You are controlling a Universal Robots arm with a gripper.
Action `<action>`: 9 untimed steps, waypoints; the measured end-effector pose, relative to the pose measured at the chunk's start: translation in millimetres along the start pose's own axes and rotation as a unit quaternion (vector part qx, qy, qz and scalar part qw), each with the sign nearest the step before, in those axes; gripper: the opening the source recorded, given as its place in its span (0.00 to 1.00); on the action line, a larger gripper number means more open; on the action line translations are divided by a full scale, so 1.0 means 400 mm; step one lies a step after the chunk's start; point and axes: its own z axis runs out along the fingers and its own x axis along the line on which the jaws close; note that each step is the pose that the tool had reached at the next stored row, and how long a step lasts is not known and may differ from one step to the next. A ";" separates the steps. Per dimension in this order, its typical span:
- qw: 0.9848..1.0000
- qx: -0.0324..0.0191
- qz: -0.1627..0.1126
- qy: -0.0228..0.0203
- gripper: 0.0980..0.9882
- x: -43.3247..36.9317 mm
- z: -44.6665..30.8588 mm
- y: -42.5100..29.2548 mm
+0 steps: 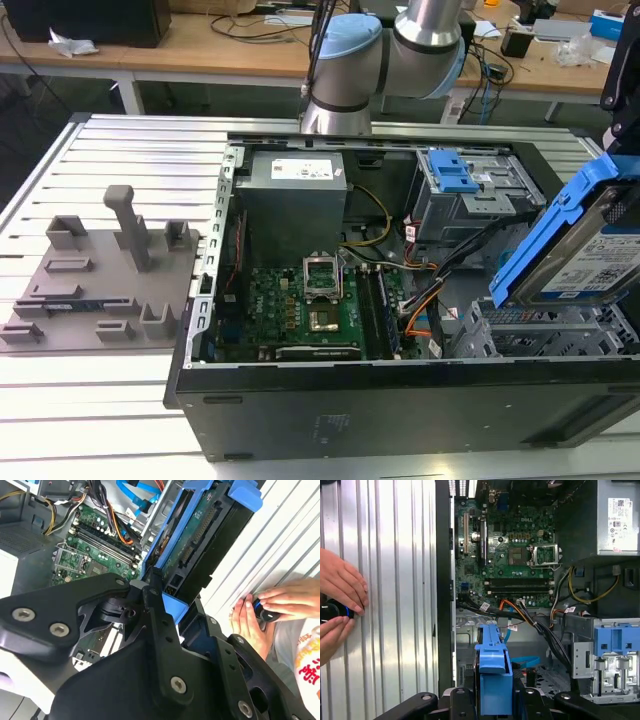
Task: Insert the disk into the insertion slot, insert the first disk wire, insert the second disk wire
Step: 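Insert the disk into the insertion slot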
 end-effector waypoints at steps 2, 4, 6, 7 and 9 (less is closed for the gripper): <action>1.000 0.000 0.000 0.000 0.30 0.000 0.000 0.000; 1.000 0.000 0.000 0.001 0.30 0.000 0.000 0.000; 1.000 0.000 0.000 0.001 0.30 0.000 0.000 0.000; 1.000 0.000 0.000 0.001 0.30 -0.001 0.000 0.000; 1.000 0.000 0.000 0.002 0.30 -0.007 0.001 -0.002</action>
